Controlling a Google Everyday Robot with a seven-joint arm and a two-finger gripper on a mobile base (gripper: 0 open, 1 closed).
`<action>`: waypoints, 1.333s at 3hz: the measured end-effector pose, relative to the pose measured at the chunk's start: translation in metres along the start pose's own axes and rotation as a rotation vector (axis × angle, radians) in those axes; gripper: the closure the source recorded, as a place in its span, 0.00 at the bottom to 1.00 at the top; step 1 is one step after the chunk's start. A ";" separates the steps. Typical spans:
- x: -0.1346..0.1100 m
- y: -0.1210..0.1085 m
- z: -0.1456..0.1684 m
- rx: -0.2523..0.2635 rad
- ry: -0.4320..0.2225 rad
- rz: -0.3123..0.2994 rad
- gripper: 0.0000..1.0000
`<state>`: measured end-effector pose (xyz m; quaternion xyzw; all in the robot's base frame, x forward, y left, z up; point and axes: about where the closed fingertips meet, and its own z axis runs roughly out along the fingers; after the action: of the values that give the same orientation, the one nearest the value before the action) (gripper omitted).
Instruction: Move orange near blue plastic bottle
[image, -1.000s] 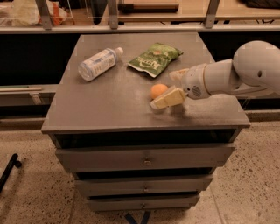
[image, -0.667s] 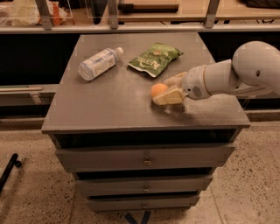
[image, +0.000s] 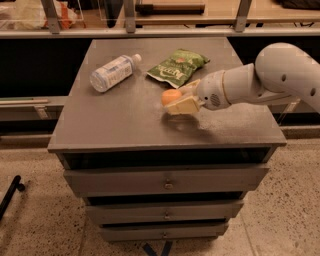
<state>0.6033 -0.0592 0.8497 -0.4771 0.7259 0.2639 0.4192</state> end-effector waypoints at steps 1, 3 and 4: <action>-0.022 0.019 0.032 -0.017 -0.010 -0.022 1.00; -0.043 0.018 0.096 0.082 0.016 0.016 1.00; -0.069 -0.006 0.115 0.147 -0.017 0.035 1.00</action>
Offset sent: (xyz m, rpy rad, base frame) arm 0.0203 0.1180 -0.0248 -0.0472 -0.0085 -0.1034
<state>0.6632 0.0603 0.8505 -0.4301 0.7478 0.2213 0.4548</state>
